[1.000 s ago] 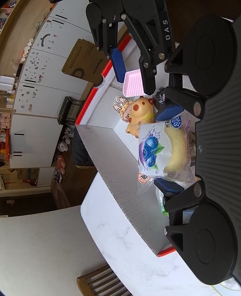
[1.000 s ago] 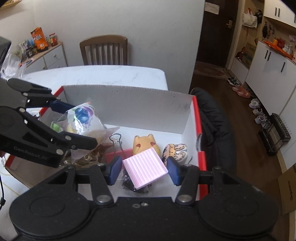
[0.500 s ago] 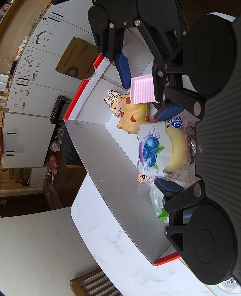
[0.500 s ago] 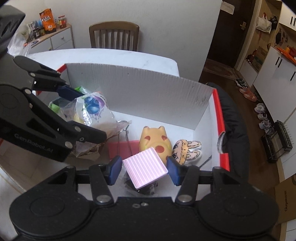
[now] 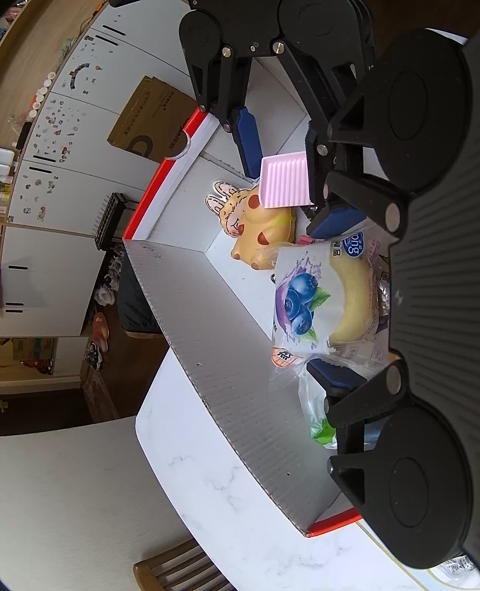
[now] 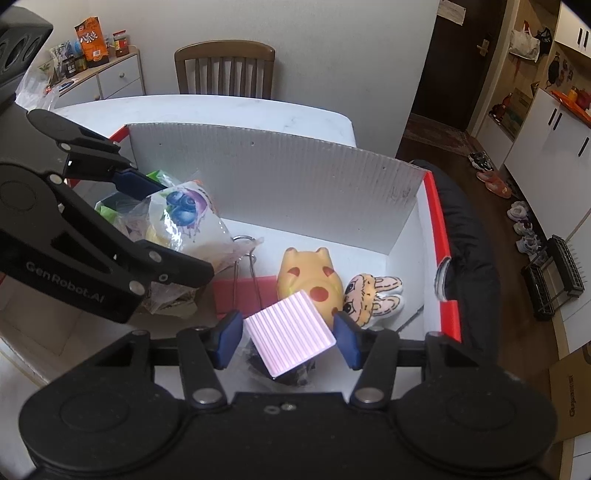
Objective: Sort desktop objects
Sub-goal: 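Open both tools to release the bread bag and pink pad into the box, then withdraw both tools from the box toward the placemat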
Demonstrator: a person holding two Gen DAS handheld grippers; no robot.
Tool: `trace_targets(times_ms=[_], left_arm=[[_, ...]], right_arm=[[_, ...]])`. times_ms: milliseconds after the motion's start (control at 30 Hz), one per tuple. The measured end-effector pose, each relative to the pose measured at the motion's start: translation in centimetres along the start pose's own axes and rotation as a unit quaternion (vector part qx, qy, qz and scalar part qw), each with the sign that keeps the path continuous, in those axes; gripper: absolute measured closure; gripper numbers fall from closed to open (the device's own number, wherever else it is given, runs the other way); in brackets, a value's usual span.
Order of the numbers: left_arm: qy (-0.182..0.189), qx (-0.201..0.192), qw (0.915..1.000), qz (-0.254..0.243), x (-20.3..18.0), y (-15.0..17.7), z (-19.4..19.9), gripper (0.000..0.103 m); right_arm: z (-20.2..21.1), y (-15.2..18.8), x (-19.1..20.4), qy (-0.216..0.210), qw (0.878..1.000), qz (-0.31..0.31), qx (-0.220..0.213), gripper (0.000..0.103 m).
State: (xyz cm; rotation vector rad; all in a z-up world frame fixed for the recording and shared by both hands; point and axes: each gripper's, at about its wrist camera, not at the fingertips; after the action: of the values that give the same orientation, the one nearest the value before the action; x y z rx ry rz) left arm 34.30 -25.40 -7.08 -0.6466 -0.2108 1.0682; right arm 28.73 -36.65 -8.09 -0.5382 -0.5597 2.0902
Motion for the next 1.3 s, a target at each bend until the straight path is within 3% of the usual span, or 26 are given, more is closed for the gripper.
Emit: trace_targets(times_ms=[167, 300, 567, 1300], left_arm=[[0.001, -0.008, 1.0000, 0.003, 0.1, 0.2, 0.6, 0.027], [0.008, -0.012, 0.9999, 0.008, 0.1, 0.3, 1.1, 0.022], [0.022, -0.035, 0.9991, 0.013, -0.1, 0.9, 3.2, 0.022], [0.070, -0.111, 0.9902, 0.048, 1.1, 5.1, 12.5, 0.017]], right_arm=[[0.5, 0.2, 0.0, 0.001, 1.000, 0.000, -0.002, 0.035], [0.9, 0.2, 0.0, 0.002, 1.000, 0.004, -0.004, 0.035], [2.3, 0.2, 0.3, 0.003, 1.000, 0.006, -0.012, 0.031], [8.6, -0.5, 3.3, -0.008, 0.997, -0.027, -0.073, 0.020]])
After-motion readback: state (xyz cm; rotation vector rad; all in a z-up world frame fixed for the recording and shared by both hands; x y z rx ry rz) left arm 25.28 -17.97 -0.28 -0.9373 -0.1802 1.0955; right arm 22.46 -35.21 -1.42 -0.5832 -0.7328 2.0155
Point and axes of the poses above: each gripper's, at about its wrist camera, not at the fingertips, and z roughly against the way its jaws point, x to its left, y to its underside, and after that the axes turned 11 degrees about z, right-handed
